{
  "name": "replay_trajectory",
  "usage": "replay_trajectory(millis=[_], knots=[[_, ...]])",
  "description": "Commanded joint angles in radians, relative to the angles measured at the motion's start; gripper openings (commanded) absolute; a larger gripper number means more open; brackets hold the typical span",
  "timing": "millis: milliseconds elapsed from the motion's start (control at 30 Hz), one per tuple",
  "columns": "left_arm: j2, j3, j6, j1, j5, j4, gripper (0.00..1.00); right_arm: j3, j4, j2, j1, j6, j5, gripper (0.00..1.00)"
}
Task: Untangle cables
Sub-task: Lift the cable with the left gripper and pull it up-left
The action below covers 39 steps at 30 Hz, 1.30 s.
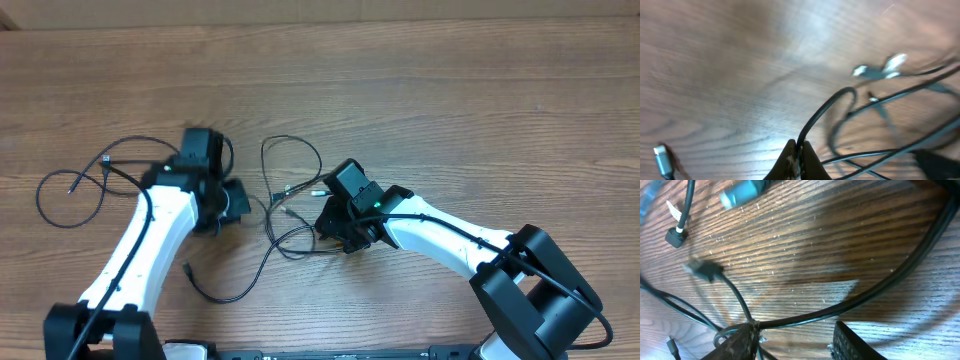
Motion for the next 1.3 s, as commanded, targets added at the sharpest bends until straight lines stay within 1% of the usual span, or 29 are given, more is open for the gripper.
replay_trajectory(millis=[0,167,200,433,633,733,833,933,1200,1267], knots=[[-0.041,0.09,-0.002,-0.002,0.011,-0.026,0.04,-0.003,0.004,0.006,0.002,-0.004,0.003,0.46],[-0.045,0.178,0.0,-0.001,0.01,-0.039,0.04,-0.003,0.001,0.006,0.002,-0.004,0.003,0.47],[-0.045,0.199,0.003,-0.001,0.01,-0.042,0.04,-0.003,0.001,0.006,0.002,-0.004,0.003,0.49],[-0.048,0.412,0.028,-0.002,0.016,-0.13,0.04,-0.003,0.001,0.006,0.002,-0.004,0.003,0.54],[-0.072,0.603,0.1,-0.001,0.13,-0.174,0.04,-0.003,0.001,0.006,0.002,-0.004,0.003,0.57],[-0.096,0.675,0.1,-0.002,0.163,-0.171,0.04,-0.003,0.001,0.006,0.002,-0.004,0.003,0.59],[-0.119,0.742,0.1,-0.001,0.166,-0.166,0.04,-0.003,-0.001,0.006,0.002,-0.004,0.003,0.62],[-0.17,0.801,0.1,-0.001,0.166,-0.121,0.04,-0.003,-0.002,0.006,0.002,-0.004,0.003,0.66],[-0.303,0.807,0.112,-0.001,0.157,0.056,0.04,-0.003,-0.003,0.006,0.002,-0.004,0.003,0.73],[-0.343,0.807,0.127,-0.001,0.123,0.113,0.04,-0.003,-0.003,0.006,0.002,-0.004,0.003,0.75]])
